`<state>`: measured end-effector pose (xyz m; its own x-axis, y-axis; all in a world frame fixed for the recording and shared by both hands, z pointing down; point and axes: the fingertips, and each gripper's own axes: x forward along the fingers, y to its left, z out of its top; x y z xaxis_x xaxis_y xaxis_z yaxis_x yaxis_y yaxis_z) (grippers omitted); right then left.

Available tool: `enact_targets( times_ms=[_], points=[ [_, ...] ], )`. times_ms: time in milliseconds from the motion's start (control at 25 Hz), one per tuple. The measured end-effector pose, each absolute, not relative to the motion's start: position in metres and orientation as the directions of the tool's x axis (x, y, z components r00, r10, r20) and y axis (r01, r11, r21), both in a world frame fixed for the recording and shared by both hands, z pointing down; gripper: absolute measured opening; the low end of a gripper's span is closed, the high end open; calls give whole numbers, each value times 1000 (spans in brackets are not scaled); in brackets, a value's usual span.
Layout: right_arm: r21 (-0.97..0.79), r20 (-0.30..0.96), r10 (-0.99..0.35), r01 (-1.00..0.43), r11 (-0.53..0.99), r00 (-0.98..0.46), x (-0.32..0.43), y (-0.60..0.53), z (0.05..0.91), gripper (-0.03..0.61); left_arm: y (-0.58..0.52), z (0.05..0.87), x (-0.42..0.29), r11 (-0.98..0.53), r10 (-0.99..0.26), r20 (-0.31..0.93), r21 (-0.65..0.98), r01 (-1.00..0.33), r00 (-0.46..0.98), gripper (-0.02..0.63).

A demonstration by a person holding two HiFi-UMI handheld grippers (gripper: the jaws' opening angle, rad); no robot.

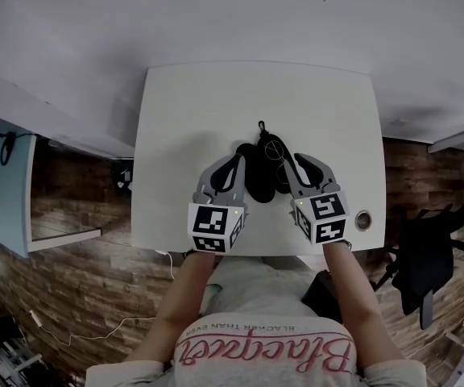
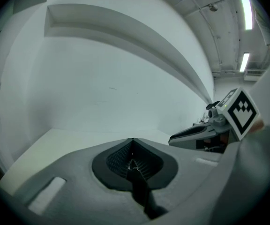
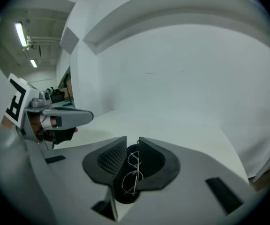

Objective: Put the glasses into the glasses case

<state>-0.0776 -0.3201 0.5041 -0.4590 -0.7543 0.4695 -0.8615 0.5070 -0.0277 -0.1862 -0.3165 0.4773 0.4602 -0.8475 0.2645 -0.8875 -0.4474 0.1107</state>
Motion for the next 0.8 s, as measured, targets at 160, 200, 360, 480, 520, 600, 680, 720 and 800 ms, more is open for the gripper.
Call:
enact_targets(
  times_ms=[160, 200, 360, 480, 520, 600, 680, 720, 800],
  points=[
    [-77, 413, -742, -832, 550, -529, -71, -307, 474, 19, -311, 459, -180, -437, -864, 231, 98, -894, 448, 3],
    [-77, 400, -739, -824, 562, -542, -69, -303, 466, 12, -309, 453, -179, -435, -868, 221, 93, -895, 445, 3],
    [-35, 339, -762, -817, 576, -552, -59, -287, 432, 9, -300, 427, -173, -434, -882, 169, 78, -898, 441, 3],
    [-22, 280, -786, -823, 568, -551, -54, -278, 406, 9, -295, 405, -168, -446, -884, 126, 59, -893, 450, 3],
    [-21, 257, -790, -821, 571, -556, -55, -275, 396, 9, -293, 398, -166, -451, -884, 112, 51, -891, 454, 3],
    [-3, 211, -793, -812, 583, -571, -57, -269, 378, 9, -289, 383, -162, -462, -882, 83, 35, -886, 463, 3],
    [34, 173, -793, -801, 598, -584, -59, -263, 362, 9, -285, 368, -159, -472, -880, 53, 19, -882, 472, 3],
    [50, 158, -795, -799, 599, -586, -60, -260, 356, 9, -284, 361, -157, -476, -878, 38, 11, -879, 476, 3],
    [70, 133, -801, -801, 595, -584, -61, -256, 345, 9, -281, 348, -155, -485, -874, 9, -1, -874, 485, 3]
  ],
)
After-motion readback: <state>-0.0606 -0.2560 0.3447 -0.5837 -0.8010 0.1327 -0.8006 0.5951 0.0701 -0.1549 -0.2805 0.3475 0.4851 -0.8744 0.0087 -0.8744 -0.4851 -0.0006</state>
